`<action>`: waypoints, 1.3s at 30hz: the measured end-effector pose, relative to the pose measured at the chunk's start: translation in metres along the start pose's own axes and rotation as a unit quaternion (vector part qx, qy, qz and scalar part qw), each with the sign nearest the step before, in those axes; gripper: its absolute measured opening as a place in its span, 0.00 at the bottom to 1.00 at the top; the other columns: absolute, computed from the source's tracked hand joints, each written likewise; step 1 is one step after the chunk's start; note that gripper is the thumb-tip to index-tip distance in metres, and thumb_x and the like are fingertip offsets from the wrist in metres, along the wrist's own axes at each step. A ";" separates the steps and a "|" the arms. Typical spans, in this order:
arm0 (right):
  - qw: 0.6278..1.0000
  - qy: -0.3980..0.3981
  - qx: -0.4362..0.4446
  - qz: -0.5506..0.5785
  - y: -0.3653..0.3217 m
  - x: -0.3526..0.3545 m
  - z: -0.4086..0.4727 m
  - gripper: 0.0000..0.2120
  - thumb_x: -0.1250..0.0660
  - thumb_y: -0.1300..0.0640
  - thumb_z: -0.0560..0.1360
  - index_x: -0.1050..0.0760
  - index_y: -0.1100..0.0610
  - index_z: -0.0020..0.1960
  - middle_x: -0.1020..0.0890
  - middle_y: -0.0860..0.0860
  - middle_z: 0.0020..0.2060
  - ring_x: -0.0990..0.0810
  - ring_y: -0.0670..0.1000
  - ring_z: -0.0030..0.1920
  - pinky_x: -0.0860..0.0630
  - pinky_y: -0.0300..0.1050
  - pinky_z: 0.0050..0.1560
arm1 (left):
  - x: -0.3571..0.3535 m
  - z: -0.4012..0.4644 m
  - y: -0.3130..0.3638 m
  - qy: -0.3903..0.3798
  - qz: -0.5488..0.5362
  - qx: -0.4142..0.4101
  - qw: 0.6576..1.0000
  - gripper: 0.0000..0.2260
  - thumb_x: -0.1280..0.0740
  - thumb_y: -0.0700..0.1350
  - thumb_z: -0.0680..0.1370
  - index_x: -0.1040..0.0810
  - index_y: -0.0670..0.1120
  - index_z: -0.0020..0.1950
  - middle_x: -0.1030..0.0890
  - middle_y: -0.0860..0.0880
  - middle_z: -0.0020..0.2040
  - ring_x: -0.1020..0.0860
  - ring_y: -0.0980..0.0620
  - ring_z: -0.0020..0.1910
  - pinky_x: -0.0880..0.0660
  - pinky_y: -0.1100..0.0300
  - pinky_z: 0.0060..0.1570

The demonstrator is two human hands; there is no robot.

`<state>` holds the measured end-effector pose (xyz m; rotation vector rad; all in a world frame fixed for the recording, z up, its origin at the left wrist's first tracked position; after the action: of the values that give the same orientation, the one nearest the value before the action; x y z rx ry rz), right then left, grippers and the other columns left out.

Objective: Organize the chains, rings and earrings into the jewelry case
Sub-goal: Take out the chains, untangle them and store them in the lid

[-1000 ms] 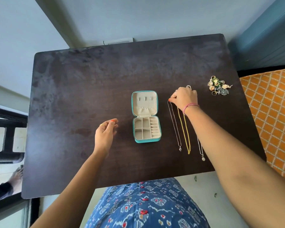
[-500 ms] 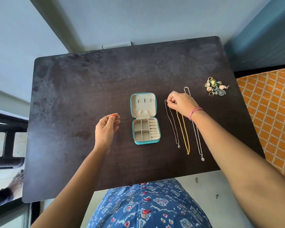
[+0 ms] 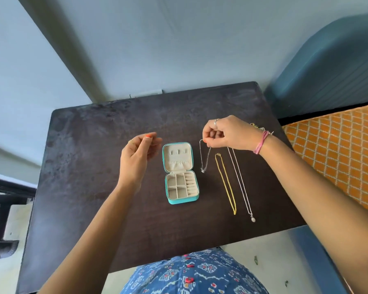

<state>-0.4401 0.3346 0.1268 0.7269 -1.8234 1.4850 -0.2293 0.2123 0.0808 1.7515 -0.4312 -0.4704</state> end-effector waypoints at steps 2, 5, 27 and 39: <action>0.999 0.010 0.022 0.027 -0.017 0.015 0.005 0.00 0.31 0.59 0.74 0.22 0.55 0.44 0.20 0.43 0.37 0.24 0.40 0.36 0.29 0.28 0.40 | -0.011 0.004 0.028 -0.041 -0.006 -0.036 0.998 0.09 0.40 0.42 0.82 0.20 0.47 0.50 0.15 0.50 0.44 0.18 0.54 0.46 0.22 0.61 0.51; 0.996 0.041 0.057 0.056 -0.041 0.038 0.015 0.01 0.30 0.61 0.74 0.21 0.59 0.45 0.19 0.44 0.35 0.24 0.39 0.34 0.30 0.28 0.40 | -0.030 0.009 0.070 -0.117 0.020 -0.086 0.989 0.09 0.40 0.42 0.82 0.20 0.47 0.50 0.15 0.50 0.44 0.17 0.53 0.48 0.23 0.61 0.53; 0.909 0.134 0.172 0.356 -0.137 0.099 0.058 0.08 0.34 0.61 0.77 0.21 0.51 0.54 0.19 0.43 0.37 0.22 0.43 0.40 0.26 0.39 0.46 | -0.033 0.009 0.208 -0.159 -0.159 -0.081 0.971 0.14 0.37 0.49 0.80 0.25 0.47 0.36 0.34 0.53 0.29 0.39 0.56 0.26 0.33 0.64 0.34; 0.960 0.092 0.110 0.240 -0.134 0.068 0.055 0.07 0.33 0.58 0.77 0.18 0.51 0.52 0.18 0.47 0.35 0.20 0.45 0.43 0.28 0.39 0.52 | 0.002 0.028 0.240 -0.097 -0.339 -0.142 0.925 0.08 0.39 0.42 0.81 0.24 0.41 0.58 0.17 0.44 0.54 0.18 0.48 0.56 0.22 0.58 0.56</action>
<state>-0.3872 0.2536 0.2546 0.2336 -1.7840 2.0182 -0.2518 0.1356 0.3088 1.5397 0.1289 -1.1465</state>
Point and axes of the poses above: each hand's wrist, its own z-axis towards the middle knuckle, its own x-axis out of the back of the hand, y = z × x, the point moved 3 cm from there along z, towards the middle knuckle
